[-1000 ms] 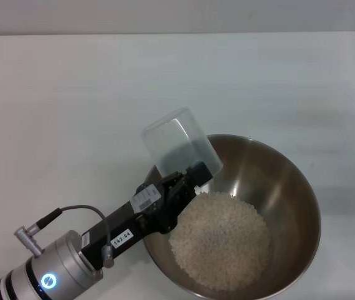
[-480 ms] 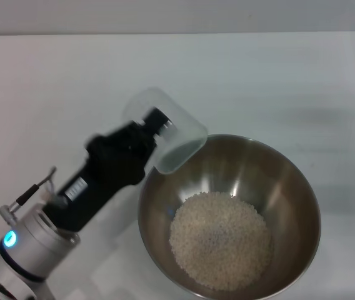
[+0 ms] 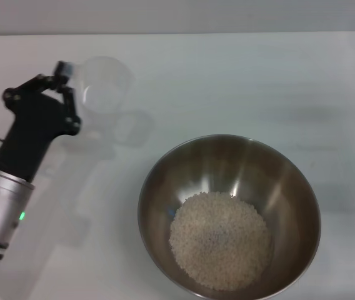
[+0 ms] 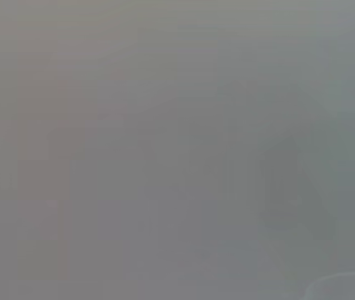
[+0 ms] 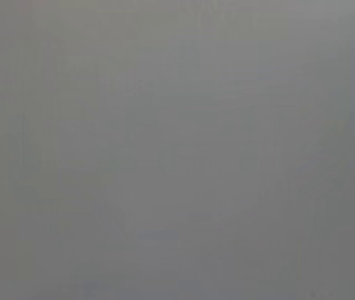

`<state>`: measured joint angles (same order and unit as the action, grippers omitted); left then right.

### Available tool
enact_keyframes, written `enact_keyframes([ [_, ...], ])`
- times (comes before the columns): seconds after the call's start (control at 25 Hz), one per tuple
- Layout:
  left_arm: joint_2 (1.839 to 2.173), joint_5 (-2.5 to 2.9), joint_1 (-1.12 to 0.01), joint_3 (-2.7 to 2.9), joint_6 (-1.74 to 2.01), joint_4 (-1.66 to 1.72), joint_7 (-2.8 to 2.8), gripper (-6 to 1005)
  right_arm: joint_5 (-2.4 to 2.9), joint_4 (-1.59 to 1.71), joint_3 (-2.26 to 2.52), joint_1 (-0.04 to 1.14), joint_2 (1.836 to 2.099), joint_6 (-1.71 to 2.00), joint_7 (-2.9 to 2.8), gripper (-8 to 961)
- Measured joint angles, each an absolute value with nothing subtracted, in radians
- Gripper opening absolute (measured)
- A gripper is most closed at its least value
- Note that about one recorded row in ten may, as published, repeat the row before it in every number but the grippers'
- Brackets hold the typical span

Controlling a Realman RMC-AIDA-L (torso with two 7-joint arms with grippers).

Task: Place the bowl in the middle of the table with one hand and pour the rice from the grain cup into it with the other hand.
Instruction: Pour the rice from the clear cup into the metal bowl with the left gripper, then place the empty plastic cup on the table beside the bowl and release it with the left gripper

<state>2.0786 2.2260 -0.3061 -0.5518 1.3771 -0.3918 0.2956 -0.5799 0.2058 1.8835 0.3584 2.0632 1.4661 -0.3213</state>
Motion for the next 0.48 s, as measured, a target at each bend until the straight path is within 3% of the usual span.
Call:
enact_keyframes([
  [0.48,2.079,2.127,-0.315,-0.564,1.128,-0.408,0.118,145,-0.580,0.210,1.879,0.369,2.063,1.467,-0.368,422],
])
